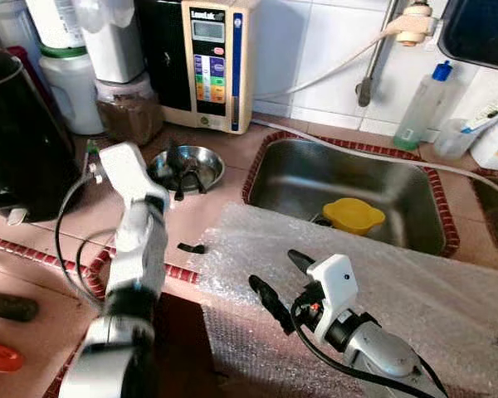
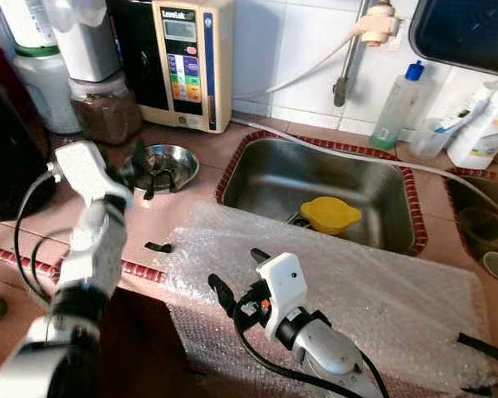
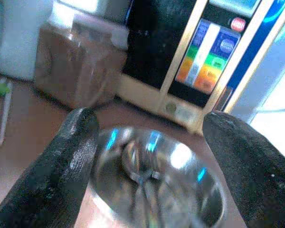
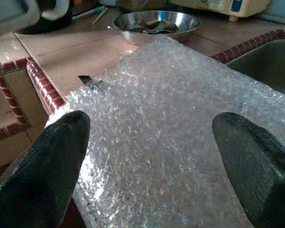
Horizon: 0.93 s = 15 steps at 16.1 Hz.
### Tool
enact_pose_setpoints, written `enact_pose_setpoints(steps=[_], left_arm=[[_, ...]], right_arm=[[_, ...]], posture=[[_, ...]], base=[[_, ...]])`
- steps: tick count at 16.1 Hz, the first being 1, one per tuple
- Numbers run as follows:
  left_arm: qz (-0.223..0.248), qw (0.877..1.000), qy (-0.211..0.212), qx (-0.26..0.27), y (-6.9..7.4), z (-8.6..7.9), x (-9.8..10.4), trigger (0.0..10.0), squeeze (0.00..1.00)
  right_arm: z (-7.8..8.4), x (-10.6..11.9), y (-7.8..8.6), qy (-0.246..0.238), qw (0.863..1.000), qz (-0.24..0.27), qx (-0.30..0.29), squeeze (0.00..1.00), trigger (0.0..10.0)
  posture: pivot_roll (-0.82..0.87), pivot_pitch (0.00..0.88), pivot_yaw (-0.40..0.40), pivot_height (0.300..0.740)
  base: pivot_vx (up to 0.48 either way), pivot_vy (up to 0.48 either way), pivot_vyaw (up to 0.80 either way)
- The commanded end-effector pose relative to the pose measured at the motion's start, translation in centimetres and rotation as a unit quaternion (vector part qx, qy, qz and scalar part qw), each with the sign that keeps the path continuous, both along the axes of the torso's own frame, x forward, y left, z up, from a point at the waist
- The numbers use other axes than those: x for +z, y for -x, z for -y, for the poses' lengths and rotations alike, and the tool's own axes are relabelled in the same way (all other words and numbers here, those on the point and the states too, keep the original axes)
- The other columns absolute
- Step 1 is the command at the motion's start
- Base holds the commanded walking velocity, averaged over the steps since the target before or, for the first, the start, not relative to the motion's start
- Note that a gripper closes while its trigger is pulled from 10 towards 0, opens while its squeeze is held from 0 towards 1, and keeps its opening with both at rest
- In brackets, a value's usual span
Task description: Kitchen organization
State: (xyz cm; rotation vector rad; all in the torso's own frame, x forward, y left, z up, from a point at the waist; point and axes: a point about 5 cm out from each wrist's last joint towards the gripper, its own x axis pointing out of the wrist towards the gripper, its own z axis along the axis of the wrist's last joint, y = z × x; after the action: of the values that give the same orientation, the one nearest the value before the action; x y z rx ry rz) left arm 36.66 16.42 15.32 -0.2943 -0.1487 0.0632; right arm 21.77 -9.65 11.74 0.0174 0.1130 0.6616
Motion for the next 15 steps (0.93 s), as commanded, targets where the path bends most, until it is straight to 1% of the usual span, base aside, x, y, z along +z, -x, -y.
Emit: enact_pose_setpoints(steps=[1, 3, 5, 6, 7, 9, 12, 13, 14, 15], left_arm=[[0.003, 1.000, -0.017, -0.003, 0.9, -0.3, -0.1, 10.0, 1.00], [-0.005, 1.000, -0.018, -0.012, 2.1, -0.6, -0.9, 10.0, 1.00], [-0.015, 1.000, -0.020, -0.002, 3.6, -1.2, -1.9, 10.0, 1.00], [-0.011, 1.000, -0.022, -0.007, 4.2, -1.0, -1.9, 10.0, 1.00], [-0.002, 0.999, -0.025, -0.022, 4.5, -0.4, -1.7, 10.0, 1.00], [0.003, 0.998, -0.038, -0.046, 5.0, 0.4, -1.8, 10.0, 1.00], [0.002, 0.997, -0.032, -0.067, 5.2, 1.8, -2.1, 10.0, 1.00], [0.005, 0.996, -0.036, -0.080, 5.2, 2.4, -2.1, 10.0, 1.00], [0.002, 0.995, -0.041, -0.096, 5.3, 3.1, -2.5, 10.0, 1.00], [-0.001, 0.994, -0.045, -0.100, 5.4, 3.2, -2.8, 10.0, 1.00]], right_arm=[[0.3, 0.4, -0.2, 0.004, 1.000, 0.014, -0.006, 0.00, 10.0], [0.5, 0.5, -0.2, 0.003, 1.000, 0.014, -0.009, 0.00, 10.0], [0.5, 0.3, -0.1, 0.005, 1.000, 0.011, -0.009, 0.00, 10.0], [0.5, 0.2, -0.1, 0.006, 1.000, 0.008, -0.005, 0.00, 10.0], [0.4, 0.1, -0.1, 0.007, 1.000, 0.008, -0.001, 0.00, 10.0], [0.3, 0.2, -0.2, 0.009, 1.000, 0.009, 0.003, 0.00, 10.0], [0.4, 0.3, -0.3, 0.011, 1.000, 0.012, 0.002, 0.00, 10.0], [0.5, 0.3, -0.1, 0.012, 1.000, 0.011, 0.001, 0.00, 10.0], [0.5, 0.2, 0.0, 0.013, 1.000, 0.010, 0.000, 0.00, 10.0], [0.5, 0.3, 0.0, 0.011, 1.000, 0.010, 0.000, 0.00, 10.0]], posture=[[0.06, 0.010, 0.014, 0.740], [0.07, 0.013, 0.011, 0.740], [0.07, 0.017, 0.001, 0.740], [0.08, 0.017, -0.007, 0.740], [0.08, 0.017, -0.012, 0.740], [0.08, 0.016, -0.015, 0.740], [0.07, 0.015, -0.013, 0.740], [0.07, 0.015, -0.013, 0.740], [0.05, 0.015, -0.011, 0.740], [0.05, 0.016, -0.011, 0.740]], base=[[0.000, 0.000, 0.00], [0.000, 0.000, 0.00], [0.000, 0.000, 0.00], [0.000, 0.000, 0.00], [0.000, 0.000, 0.00], [0.000, 0.000, 0.00], [0.000, 0.000, 0.00], [0.000, 0.000, 0.00], [0.000, 0.000, 0.00], [0.000, 0.000, 0.00]])
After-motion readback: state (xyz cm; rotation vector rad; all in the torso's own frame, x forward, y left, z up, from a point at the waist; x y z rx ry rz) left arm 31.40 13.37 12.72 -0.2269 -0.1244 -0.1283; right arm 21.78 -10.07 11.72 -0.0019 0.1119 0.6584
